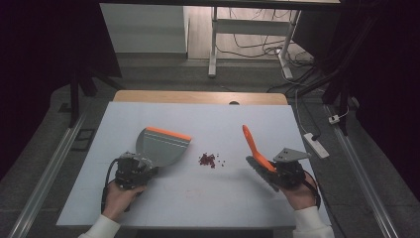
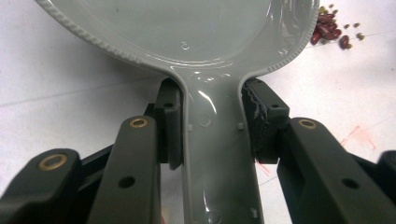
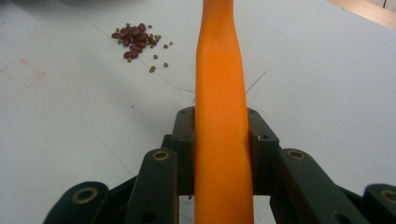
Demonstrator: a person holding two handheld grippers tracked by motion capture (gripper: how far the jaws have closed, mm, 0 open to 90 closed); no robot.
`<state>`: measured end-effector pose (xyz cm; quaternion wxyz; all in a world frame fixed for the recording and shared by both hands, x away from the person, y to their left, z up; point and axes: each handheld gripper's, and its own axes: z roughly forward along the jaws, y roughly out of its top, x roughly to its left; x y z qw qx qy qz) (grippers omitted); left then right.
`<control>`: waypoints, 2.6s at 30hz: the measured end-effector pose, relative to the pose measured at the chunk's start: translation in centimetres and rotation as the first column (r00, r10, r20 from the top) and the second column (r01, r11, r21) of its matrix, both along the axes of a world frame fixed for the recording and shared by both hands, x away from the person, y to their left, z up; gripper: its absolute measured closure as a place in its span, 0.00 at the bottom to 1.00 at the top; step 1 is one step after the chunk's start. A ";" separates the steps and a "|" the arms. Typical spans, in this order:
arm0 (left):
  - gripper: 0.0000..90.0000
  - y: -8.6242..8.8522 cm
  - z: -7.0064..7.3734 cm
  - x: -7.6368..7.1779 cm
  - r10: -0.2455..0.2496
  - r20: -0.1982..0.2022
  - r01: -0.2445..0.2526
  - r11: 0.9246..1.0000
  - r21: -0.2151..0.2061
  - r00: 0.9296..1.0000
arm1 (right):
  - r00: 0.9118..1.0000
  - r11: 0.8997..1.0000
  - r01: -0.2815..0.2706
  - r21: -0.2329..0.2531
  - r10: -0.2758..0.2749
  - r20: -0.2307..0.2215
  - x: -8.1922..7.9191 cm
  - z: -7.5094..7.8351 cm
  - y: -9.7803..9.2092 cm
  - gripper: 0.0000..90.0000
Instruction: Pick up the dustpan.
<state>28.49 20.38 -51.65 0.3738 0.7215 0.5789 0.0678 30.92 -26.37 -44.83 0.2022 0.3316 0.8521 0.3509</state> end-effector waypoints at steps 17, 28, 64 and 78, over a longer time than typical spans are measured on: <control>0.68 1.9 0.6 2.7 -0.118 0.074 0.120 0.993 -0.023 0.990 | 0.999 0.999 0.039 0.029 -0.040 0.030 0.4 0.6 -0.3 0.78; 0.68 2.6 1.4 1.5 -0.220 0.132 0.221 0.975 0.003 0.967 | 0.999 0.999 0.033 0.040 -0.034 0.030 1.4 0.7 0.9 0.78; 0.68 3.3 2.4 0.4 -0.442 0.099 0.438 0.897 0.061 0.891 | 1.000 0.994 -0.024 0.103 0.023 0.005 6.1 0.8 5.1 0.78; 0.68 2.1 2.6 -0.4 -0.545 0.037 0.541 0.837 0.084 0.837 | 0.999 0.991 -0.040 0.125 0.039 0.010 7.7 1.0 7.3 0.78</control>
